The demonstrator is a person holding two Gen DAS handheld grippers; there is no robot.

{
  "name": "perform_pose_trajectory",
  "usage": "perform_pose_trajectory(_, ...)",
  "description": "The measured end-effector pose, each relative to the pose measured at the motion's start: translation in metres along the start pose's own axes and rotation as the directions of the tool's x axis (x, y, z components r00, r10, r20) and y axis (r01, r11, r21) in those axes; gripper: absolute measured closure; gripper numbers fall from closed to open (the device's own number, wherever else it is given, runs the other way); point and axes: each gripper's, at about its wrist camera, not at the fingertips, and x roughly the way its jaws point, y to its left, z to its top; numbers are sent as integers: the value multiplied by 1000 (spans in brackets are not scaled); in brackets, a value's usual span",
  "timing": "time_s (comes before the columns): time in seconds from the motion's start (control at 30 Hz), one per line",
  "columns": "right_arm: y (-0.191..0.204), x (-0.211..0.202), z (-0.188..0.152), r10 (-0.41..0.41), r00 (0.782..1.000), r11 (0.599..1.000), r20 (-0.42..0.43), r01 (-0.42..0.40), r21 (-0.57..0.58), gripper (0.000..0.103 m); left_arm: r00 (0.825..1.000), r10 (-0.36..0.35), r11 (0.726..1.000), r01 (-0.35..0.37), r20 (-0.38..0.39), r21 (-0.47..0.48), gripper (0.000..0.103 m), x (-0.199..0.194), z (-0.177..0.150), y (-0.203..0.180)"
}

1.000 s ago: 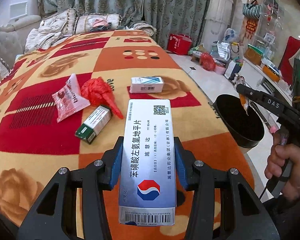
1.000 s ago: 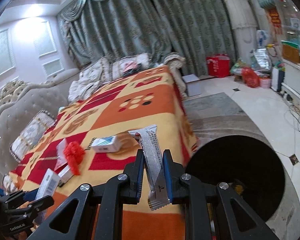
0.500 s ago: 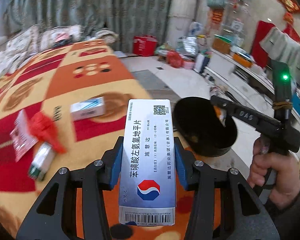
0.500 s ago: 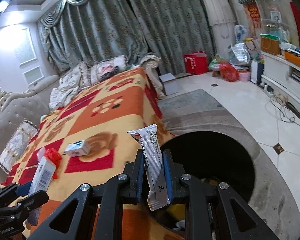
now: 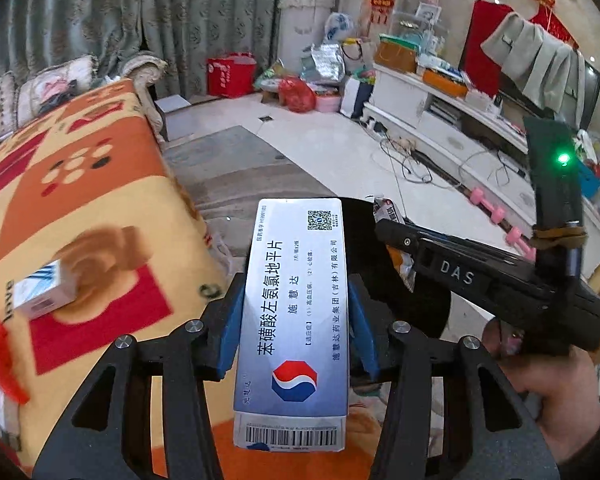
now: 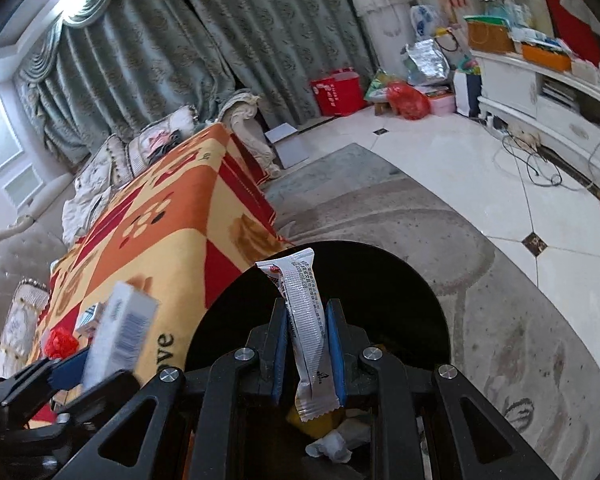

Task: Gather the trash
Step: 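Open both tools over the black bin to drop the box and sachet, then grasp the pink candy wrapper with the left tool while the right tool grasps the green toothpaste box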

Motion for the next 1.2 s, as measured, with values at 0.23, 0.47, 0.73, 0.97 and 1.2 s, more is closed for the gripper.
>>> perform_pose_trajectory(0.23, 0, 4, 4, -44, 999, 998, 1, 44, 47, 58, 999, 19, 998, -20, -30, -53, 47, 9, -12, 15)
perform_pose_trajectory(0.47, 24, 5, 7, 6, 1000, 999, -2, -6, 41, 57, 997, 80, 989, -80, 1, -128, 47, -37, -43, 51)
perform_pose_trajectory(0.73, 116, 13, -15, 169, 983, 981, -66, -175, -86, 51, 963, 261, 931, -234, 64, -279, 46, -129, -102, 136)
perform_pose_trajectory(0.97, 224, 25, -73, 379, 896, 890, -230, -421, -176, 43, 869, 494, 786, -448, -2, -425, 46, -172, -173, 233)
perform_pose_trajectory(1.2, 316, 48, -125, 389, 851, 834, -354, -488, -256, 43, 870, 491, 662, -403, -40, -633, 46, -179, -215, 296)
